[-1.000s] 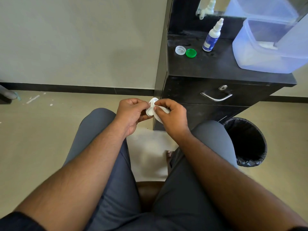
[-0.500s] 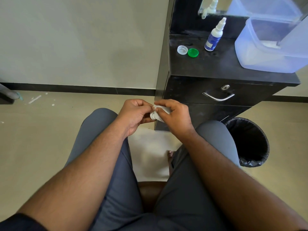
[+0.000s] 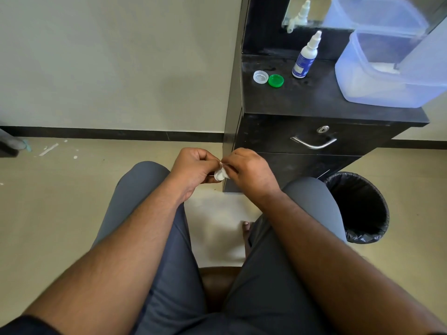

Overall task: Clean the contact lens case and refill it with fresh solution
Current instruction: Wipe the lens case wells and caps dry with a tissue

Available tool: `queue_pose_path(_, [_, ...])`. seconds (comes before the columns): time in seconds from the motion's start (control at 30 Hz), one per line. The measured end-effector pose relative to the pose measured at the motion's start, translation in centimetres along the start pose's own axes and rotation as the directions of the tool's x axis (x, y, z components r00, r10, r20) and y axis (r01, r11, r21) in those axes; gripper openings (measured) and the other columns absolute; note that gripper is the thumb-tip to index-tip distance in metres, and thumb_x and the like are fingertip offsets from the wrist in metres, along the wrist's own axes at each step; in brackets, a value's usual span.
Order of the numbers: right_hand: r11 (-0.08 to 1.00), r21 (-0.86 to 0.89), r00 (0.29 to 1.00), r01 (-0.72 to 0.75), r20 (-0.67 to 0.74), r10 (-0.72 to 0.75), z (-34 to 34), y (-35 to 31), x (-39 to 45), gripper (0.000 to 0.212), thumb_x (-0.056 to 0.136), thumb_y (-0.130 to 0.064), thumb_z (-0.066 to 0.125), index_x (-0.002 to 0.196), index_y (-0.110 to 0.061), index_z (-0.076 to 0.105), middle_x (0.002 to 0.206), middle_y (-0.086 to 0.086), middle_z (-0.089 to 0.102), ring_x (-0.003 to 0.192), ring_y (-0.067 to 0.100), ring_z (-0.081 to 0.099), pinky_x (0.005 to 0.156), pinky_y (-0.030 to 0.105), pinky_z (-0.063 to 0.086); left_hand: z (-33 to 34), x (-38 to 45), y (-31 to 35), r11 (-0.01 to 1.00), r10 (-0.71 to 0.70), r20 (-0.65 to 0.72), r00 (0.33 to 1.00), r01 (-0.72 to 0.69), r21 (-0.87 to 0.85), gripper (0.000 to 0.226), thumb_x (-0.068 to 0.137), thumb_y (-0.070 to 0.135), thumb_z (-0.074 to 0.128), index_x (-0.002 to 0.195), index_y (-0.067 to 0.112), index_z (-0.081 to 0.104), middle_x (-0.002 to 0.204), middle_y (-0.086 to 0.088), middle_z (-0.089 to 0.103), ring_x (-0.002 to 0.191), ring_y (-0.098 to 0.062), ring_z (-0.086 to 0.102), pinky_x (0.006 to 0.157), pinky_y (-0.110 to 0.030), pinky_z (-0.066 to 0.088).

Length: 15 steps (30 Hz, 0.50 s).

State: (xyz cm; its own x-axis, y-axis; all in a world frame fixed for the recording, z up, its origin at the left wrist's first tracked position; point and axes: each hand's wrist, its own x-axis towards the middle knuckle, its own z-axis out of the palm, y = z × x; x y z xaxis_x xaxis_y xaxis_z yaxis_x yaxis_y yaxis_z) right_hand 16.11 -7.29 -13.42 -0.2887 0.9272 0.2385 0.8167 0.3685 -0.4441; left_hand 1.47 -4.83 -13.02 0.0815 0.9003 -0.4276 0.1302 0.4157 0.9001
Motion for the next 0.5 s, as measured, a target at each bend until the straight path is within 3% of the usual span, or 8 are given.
queue_pose_path(0.17, [1.0, 0.004, 0.999, 0.013, 0.051, -0.013, 0.0, -0.1, -0.2, 0.011, 0.088, -0.011, 0.064, 0.093, -0.004, 0.072, 0.085, 0.011, 0.067, 0.078, 0.023, 0.06, 0.069, 0.036, 0.054, 0.0, -0.1, -0.3, 0.999, -0.02, -0.032, 0.999, 0.019, -0.032, 0.006, 0.079, -0.007, 0.067, 0.074, -0.004, 0.07, 0.078, -0.02, 0.069, 0.069, -0.027, 0.068, 0.066, -0.04, 0.061])
queue_pose_path(0.33, [0.99, -0.001, 0.983, -0.144, 0.118, 0.143, -0.8, 0.7, -0.1, 0.015, 0.091, -0.011, 0.057, 0.094, -0.008, 0.071, 0.091, 0.009, 0.067, 0.085, 0.021, 0.06, 0.075, 0.033, 0.053, -0.7, 0.6, 0.3, 0.972, -0.106, -0.037, 0.994, 0.096, -0.217, 0.011, 0.081, -0.007, 0.066, 0.071, -0.002, 0.064, 0.085, -0.025, 0.068, 0.075, -0.033, 0.068, 0.067, -0.043, 0.061])
queue_pose_path(0.4, [0.985, 0.056, 0.986, -0.164, 0.046, 0.161, -1.6, 1.0, -0.3, 0.013, 0.09, -0.009, 0.061, 0.097, -0.007, 0.072, 0.095, 0.009, 0.069, 0.09, 0.022, 0.06, 0.078, 0.033, 0.052, -0.8, 0.6, 0.1, 0.987, -0.093, -0.039, 0.995, 0.087, -0.133, 0.005, 0.08, -0.006, 0.067, 0.075, -0.004, 0.066, 0.09, -0.025, 0.069, 0.08, -0.034, 0.069, 0.068, -0.042, 0.062])
queue_pose_path(0.5, [0.996, 0.069, 0.998, -0.056, -0.027, 0.058, -2.1, 1.3, -0.4, 0.011, 0.085, -0.007, 0.068, 0.095, -0.007, 0.073, 0.09, 0.007, 0.072, 0.086, 0.024, 0.062, 0.073, 0.035, 0.053, -0.7, 0.4, -0.2, 0.999, -0.019, -0.023, 1.0, 0.02, 0.04, 0.005, 0.079, -0.004, 0.067, 0.075, -0.003, 0.069, 0.086, -0.024, 0.07, 0.076, -0.031, 0.068, 0.071, -0.045, 0.061])
